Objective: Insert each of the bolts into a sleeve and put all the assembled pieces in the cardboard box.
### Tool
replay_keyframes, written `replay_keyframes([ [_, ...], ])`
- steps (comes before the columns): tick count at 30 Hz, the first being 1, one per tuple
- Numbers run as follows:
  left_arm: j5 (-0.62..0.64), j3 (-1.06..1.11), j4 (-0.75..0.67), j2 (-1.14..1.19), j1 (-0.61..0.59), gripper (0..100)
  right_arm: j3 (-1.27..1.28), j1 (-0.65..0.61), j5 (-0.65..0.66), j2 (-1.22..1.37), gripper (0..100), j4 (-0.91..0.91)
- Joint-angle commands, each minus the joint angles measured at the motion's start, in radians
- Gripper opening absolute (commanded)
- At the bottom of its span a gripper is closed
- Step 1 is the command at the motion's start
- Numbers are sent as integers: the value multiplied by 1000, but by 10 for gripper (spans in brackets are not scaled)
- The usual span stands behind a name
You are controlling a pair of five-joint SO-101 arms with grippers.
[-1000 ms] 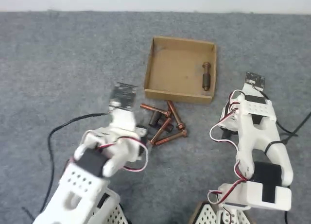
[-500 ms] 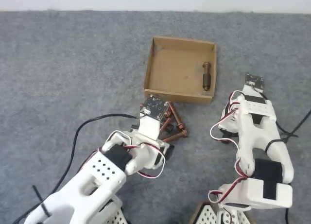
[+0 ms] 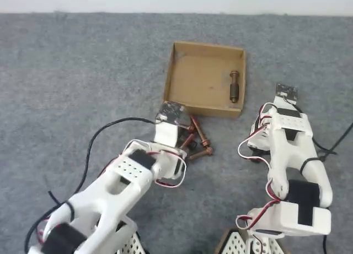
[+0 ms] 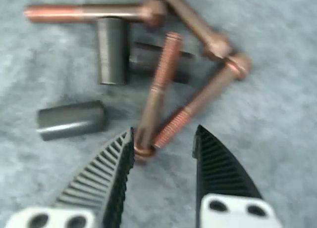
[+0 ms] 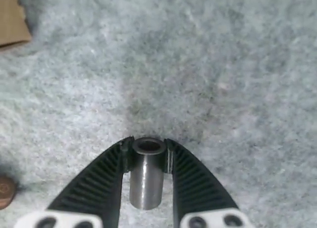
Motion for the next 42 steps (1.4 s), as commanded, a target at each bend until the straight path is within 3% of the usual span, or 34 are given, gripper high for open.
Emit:
replay_keyframes([
  [1, -9, -67, -28, 38, -23, 181, -32, 5, 15, -16, 24, -2],
  [6, -6, -96, -29, 101, -18, 160, -32, 5, 15, -16, 24, -2],
  [11, -6, -162, -48, 218, 14, 3, -32, 5, 15, -16, 24, -2],
  [19, -12, -214, 25, 245, 15, 10, -32, 5, 15, -15, 24, -2],
  [25, -141, -189, 140, 34, 8, 10, -32, 7, 15, -15, 24, -4],
  [29, -43, -105, 147, -192, -3, 10, -32, 8, 15, -15, 24, -4],
  [36, 193, -13, 143, -485, -259, 11, -31, 8, 15, -15, 24, -2],
  [42, 308, -10, 140, -479, -463, 11, -29, 5, 15, -15, 24, -4],
])
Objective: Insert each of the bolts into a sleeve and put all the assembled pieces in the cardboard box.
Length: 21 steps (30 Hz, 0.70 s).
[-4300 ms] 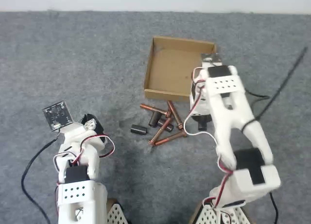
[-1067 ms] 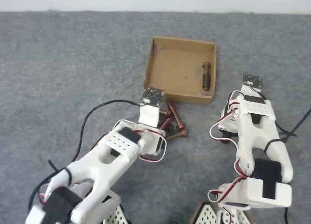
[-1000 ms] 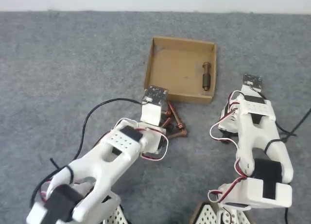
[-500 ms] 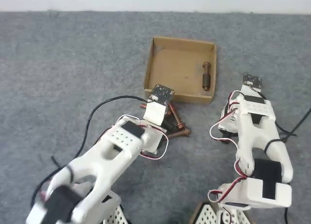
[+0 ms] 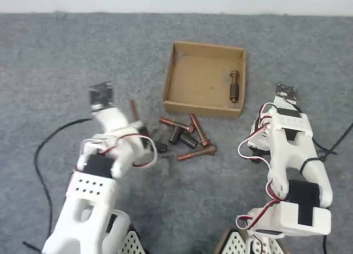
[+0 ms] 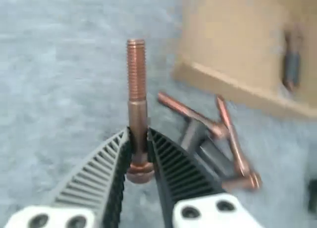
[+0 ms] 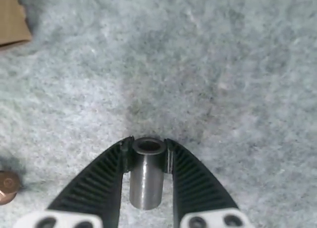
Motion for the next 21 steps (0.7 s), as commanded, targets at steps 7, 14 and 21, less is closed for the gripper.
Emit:
replay_keyframes([
  [7, 137, 5, -155, 180, -158, 12, -29, 5, 14, -15, 24, -2],
  [14, 137, -97, -230, 480, -158, 77, -29, 5, 14, -15, 24, -2],
  [21, 129, -124, -160, 470, -158, 230, -29, 5, 14, -15, 24, -5],
])
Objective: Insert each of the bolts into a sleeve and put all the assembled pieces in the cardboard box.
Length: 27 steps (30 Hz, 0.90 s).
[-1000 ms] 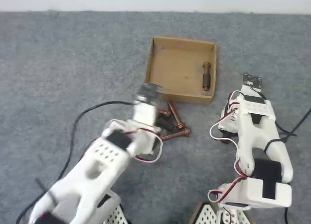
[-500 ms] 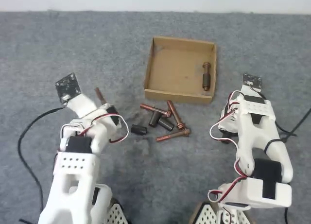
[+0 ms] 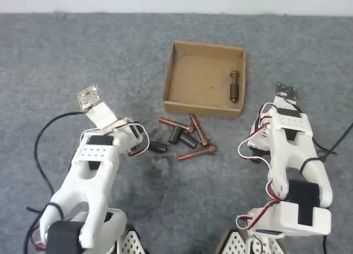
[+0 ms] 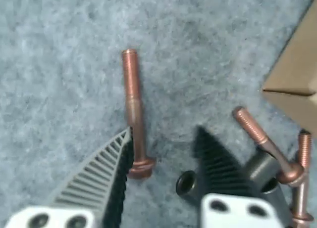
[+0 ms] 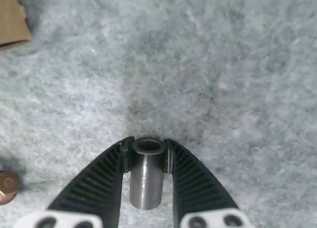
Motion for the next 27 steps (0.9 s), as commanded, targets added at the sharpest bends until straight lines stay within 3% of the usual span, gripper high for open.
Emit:
replay_keyframes([
  [1, -9, -67, 83, -80, -6, 218, -29, 5, 14, -15, 24, -7],
  [8, -311, -170, 397, -180, -6, 3, -29, 5, 15, -15, 24, -7],
  [12, -482, -176, 460, -133, -6, 14, -29, 5, 15, -15, 24, -5],
  [18, -841, -183, 483, 20, -5, 13, -29, 5, 15, -15, 24, -4],
  [24, -827, -194, 236, 233, -2, 13, -29, 5, 15, -15, 24, -4],
  [27, -813, -246, 219, 293, 8, 13, -29, 5, 15, -15, 24, -4],
])
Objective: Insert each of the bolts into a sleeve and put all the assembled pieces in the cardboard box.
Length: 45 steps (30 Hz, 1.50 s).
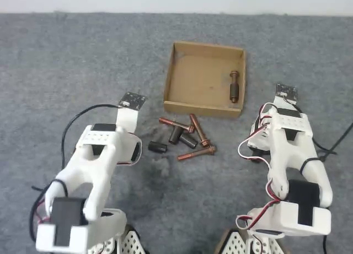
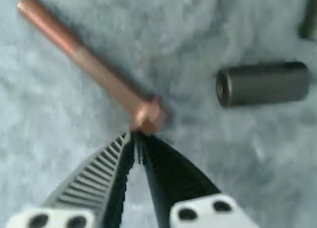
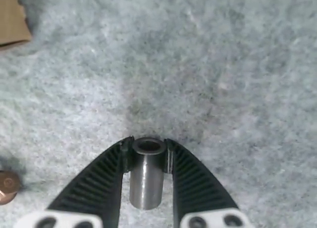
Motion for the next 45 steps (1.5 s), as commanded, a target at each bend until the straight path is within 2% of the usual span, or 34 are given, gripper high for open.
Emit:
replay_keyframes([
  [1, 20, -120, -64, 60, 9, 13, -29, 5, 15, -15, 24, -4],
  [5, 20, -176, -137, 69, 21, 13, -29, 5, 15, -15, 24, -4],
  [10, 20, -180, -250, 71, 98, 13, -29, 8, 15, -15, 24, -5],
  [17, 14, -193, -292, 63, 183, 15, -29, 8, 15, -15, 24, -10],
  [19, -26, -232, -245, 58, 166, 17, -29, 8, 15, -15, 24, -12],
  [23, -321, -426, 29, 64, 91, 88, -29, 8, 15, -13, 24, -12],
  [25, -404, -519, 166, 71, 57, 137, -31, 8, 15, -13, 24, -12],
  [27, -476, -561, 236, 69, 40, 152, -31, 8, 15, -13, 24, -12],
  [30, -675, -590, 338, 69, 34, 152, -32, 7, 15, -13, 24, -13],
  [35, -694, -599, 416, 72, 57, 152, -32, 8, 15, -13, 24, -13],
  [45, -698, -650, 407, 261, 54, 152, -29, 7, 15, -13, 24, -28],
])
